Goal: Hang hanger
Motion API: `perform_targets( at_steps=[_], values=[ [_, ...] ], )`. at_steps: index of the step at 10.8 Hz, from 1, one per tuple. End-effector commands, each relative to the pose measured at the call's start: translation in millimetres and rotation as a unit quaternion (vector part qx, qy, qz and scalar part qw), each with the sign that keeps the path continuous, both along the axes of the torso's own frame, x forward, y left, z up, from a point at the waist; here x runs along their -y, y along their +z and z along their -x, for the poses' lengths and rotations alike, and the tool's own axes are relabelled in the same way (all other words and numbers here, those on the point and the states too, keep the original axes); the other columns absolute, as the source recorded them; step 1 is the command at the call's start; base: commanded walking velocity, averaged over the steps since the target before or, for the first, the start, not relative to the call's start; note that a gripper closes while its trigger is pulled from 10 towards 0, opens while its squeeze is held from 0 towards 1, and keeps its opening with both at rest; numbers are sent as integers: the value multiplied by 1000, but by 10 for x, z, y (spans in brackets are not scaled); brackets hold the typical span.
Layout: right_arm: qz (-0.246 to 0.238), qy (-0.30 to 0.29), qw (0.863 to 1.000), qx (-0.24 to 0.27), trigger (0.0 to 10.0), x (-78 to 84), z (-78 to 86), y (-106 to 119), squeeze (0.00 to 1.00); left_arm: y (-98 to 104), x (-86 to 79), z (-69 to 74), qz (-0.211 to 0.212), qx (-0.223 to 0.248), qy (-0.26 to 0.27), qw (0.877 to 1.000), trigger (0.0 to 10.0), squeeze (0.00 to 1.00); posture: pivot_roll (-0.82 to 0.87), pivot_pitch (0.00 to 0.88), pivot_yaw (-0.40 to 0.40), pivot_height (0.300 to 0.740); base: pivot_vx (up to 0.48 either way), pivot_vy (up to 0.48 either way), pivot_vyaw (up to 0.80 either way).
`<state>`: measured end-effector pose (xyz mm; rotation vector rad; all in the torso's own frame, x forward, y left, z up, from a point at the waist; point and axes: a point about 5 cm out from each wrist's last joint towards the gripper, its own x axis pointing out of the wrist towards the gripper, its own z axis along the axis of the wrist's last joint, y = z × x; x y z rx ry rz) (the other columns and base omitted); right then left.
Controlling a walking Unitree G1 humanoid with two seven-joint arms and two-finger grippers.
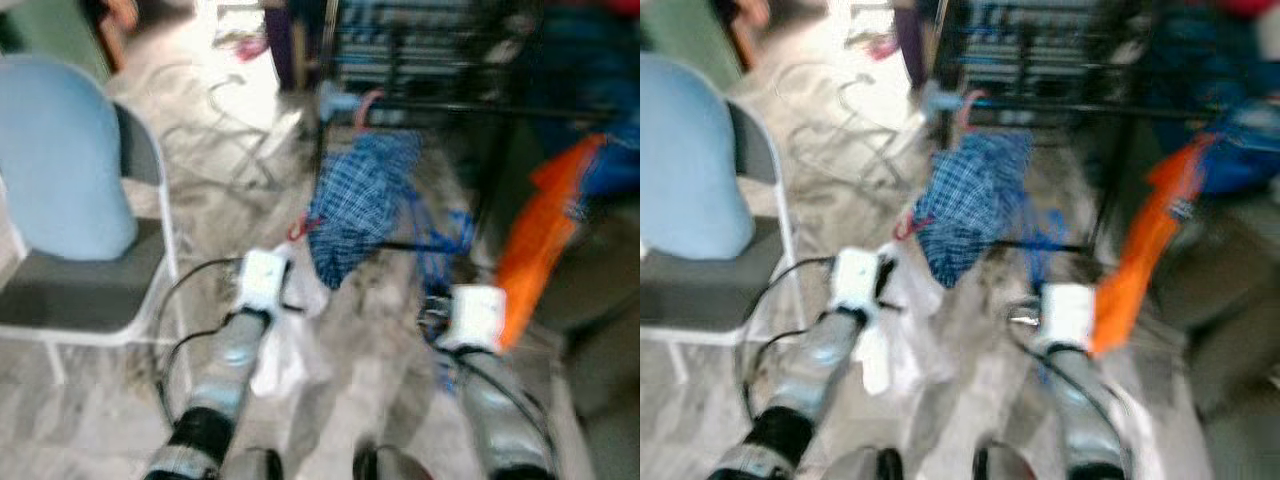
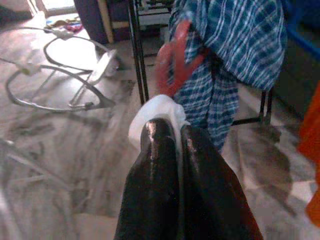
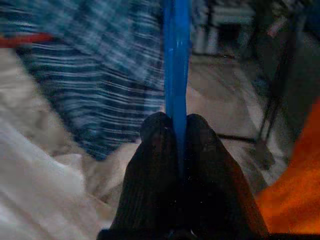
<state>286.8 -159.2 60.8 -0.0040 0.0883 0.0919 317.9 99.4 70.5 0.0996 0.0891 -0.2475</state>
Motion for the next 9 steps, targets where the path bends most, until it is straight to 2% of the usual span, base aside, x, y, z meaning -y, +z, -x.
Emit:
perform_targets(
  at_steps=[1,3,7,9],
  values=[
    [5,11,1000,2,10000,8,-18,11,0,-27,40,24,-3,2,-13,1000,10000,0,-79,54,1,740,-371,0,0],
    [3,16,1000,4,10000,-2,-94,38,0,22,-65,-69,-4,2,13,1000,10000,0,-65,55,3,740,-364,0,0],
    [-6,12,1000,3,10000,-41,-135,17,0,31,-127,-73,-13,8,5,1000,10000,0,-43,111,-4,740,-365,0,0],
    [-9,4,1000,3,10000,-9,-155,15,0,31,-186,-62,-27,13,1,1000,10000,0,-23,141,-2,740,-371,0,0]
  ],
)
